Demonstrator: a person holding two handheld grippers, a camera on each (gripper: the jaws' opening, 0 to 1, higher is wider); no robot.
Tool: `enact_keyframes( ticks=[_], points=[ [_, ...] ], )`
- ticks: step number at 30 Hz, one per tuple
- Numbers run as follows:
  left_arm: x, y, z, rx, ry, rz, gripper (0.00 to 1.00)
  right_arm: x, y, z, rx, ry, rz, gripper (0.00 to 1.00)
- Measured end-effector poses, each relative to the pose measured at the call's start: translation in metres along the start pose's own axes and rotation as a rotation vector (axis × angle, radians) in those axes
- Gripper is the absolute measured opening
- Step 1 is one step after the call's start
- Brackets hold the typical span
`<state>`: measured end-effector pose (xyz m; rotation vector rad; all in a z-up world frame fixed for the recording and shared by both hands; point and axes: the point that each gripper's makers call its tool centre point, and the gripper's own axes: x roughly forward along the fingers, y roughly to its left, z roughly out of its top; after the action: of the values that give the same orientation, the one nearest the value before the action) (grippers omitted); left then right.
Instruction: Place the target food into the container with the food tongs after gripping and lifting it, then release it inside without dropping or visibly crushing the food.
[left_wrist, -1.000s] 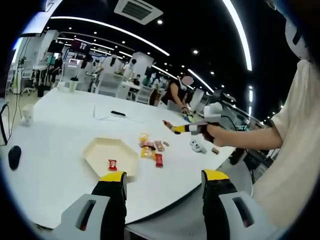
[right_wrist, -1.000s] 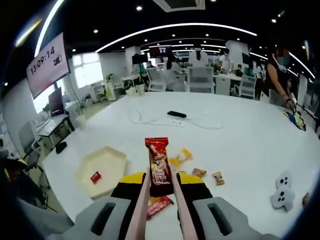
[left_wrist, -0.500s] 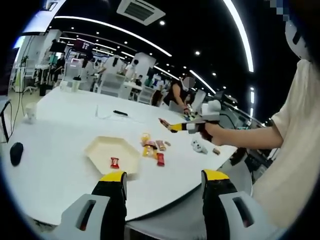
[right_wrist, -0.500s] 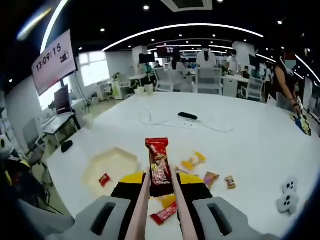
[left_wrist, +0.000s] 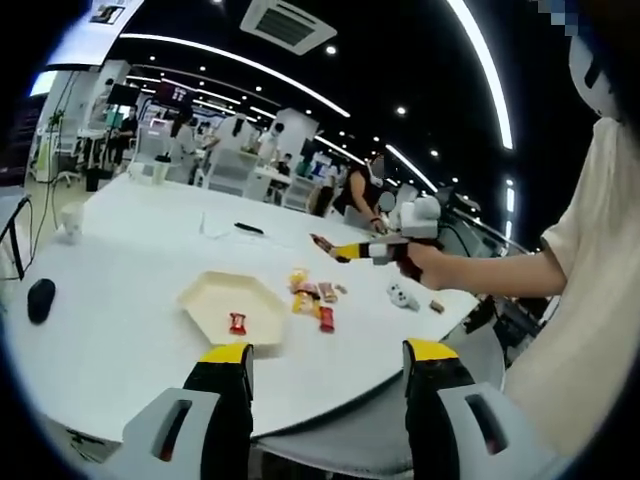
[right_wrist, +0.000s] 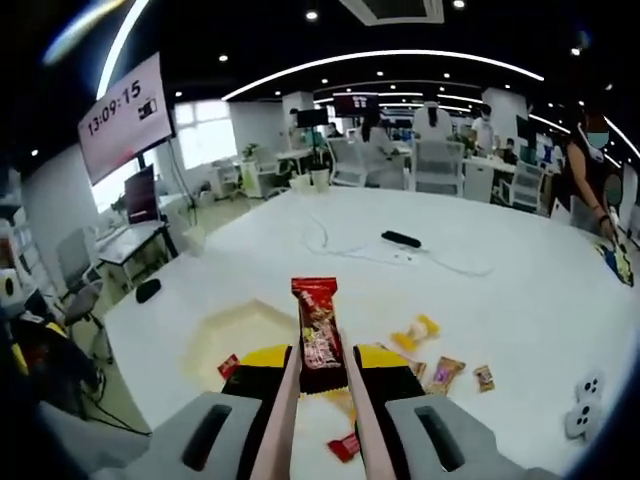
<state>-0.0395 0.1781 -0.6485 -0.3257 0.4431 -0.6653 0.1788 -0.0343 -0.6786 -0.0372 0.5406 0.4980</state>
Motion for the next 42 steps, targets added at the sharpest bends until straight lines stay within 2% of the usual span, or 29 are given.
enact_keyframes(
  ticks=[14, 34, 42],
  points=[
    [-0.003, 0.000, -0.003, -0.008, -0.004, 0.005, 0.60, 0.015, 0.047, 0.003, -0.063, 0.016, 0.089, 0.22],
    [-0.008, 0.013, -0.004, -0.029, -0.012, 0.033, 0.60, 0.033, 0.084, 0.007, -0.074, 0.011, 0.158, 0.22],
    [-0.007, 0.015, -0.003, -0.030, -0.010, 0.034, 0.60, 0.037, 0.092, 0.008, -0.073, 0.007, 0.176, 0.22]
  ],
)
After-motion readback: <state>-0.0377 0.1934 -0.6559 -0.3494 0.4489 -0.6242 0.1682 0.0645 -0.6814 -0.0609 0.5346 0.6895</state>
